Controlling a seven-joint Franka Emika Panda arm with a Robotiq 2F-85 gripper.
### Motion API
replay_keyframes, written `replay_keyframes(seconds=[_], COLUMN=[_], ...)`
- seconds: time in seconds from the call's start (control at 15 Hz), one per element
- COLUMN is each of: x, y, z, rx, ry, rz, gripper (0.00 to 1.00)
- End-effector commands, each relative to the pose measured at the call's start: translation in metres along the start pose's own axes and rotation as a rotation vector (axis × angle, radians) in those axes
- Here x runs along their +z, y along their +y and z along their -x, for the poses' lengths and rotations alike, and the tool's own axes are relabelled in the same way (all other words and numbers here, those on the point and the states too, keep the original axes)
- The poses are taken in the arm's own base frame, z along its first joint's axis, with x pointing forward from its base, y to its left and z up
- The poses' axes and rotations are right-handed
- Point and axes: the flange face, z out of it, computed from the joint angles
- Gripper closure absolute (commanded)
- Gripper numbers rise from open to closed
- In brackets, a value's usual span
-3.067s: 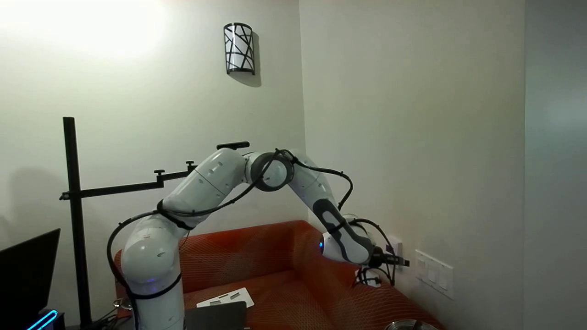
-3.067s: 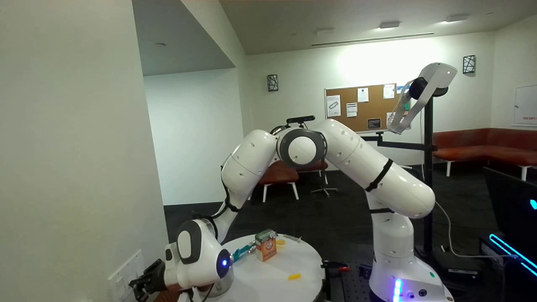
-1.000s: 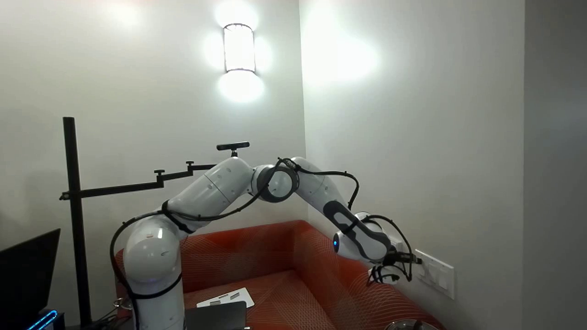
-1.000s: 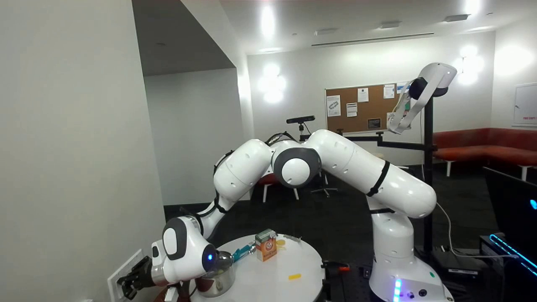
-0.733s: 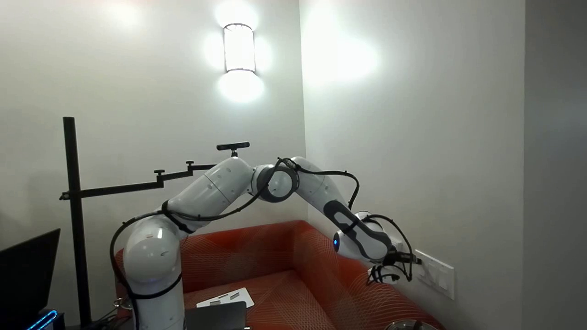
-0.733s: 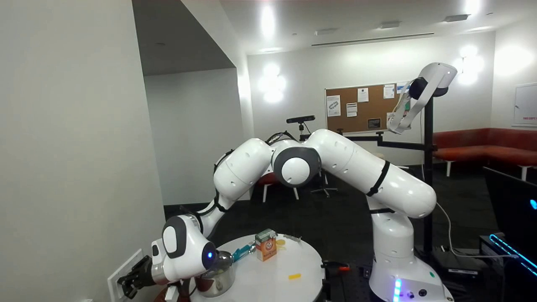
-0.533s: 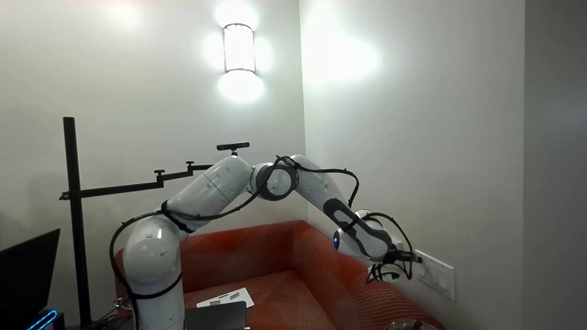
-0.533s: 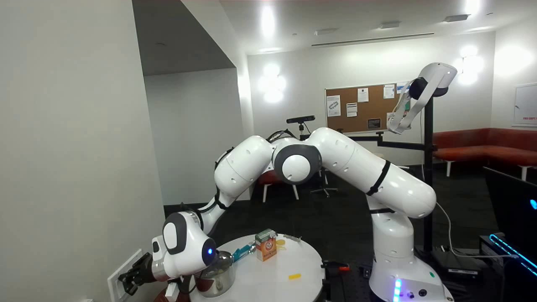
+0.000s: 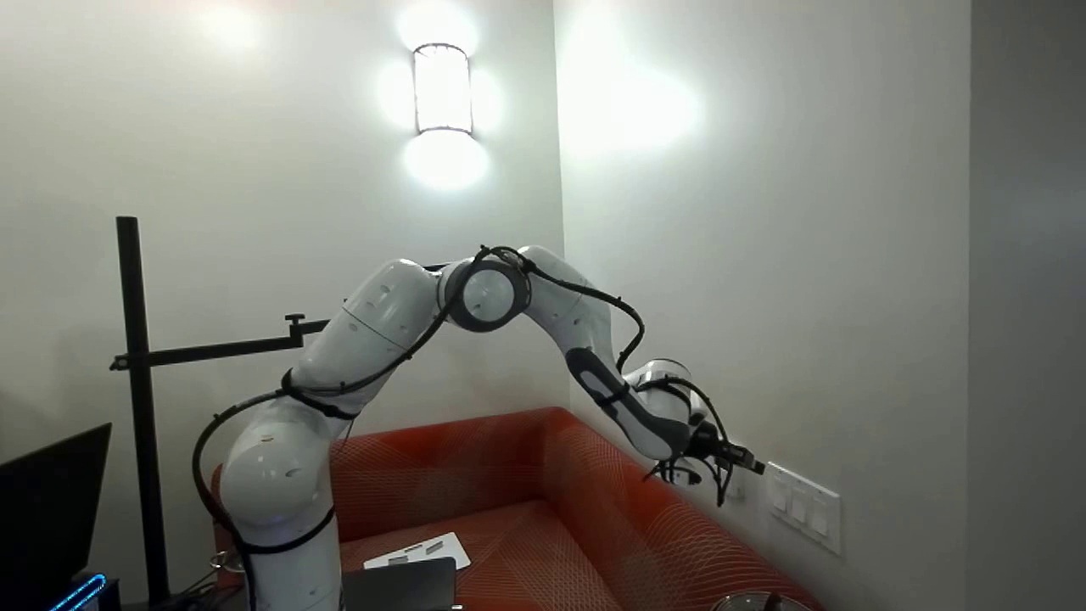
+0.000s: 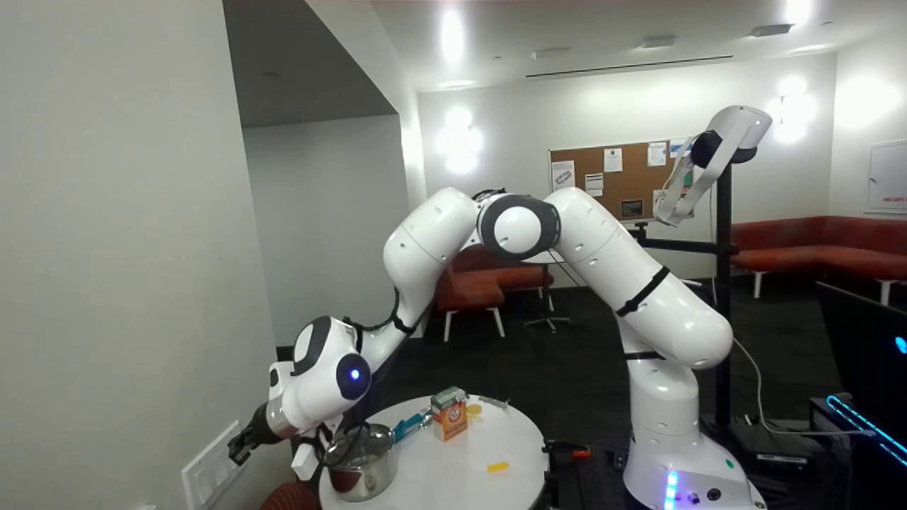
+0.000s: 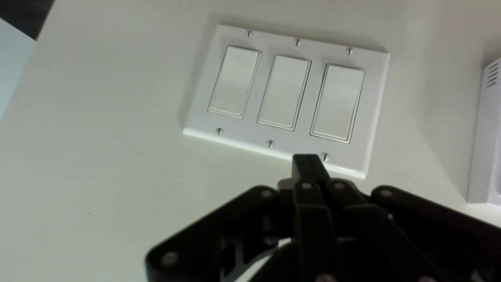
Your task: Turn on the first left light switch
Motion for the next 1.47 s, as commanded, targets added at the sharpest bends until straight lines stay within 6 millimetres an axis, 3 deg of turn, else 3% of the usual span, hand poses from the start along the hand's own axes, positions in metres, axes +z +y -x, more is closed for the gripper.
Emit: replay_keyframes(seconds=[0.0,0.53,0.87,1.4], x=[-0.049,-0.100,-0.137,-0.209], y=[0.014,0.036,0.066,0.124], z=[-0.010,-0.047,-0.068,-0.056], rx=[0.043,0.093,0.116,0.075], ry=[-0.101,-0.220,-0.247,-0.300], rz=[0.047,0.106,0.099,0.073], gripper=[1.00,1.00,1.00,1.00])
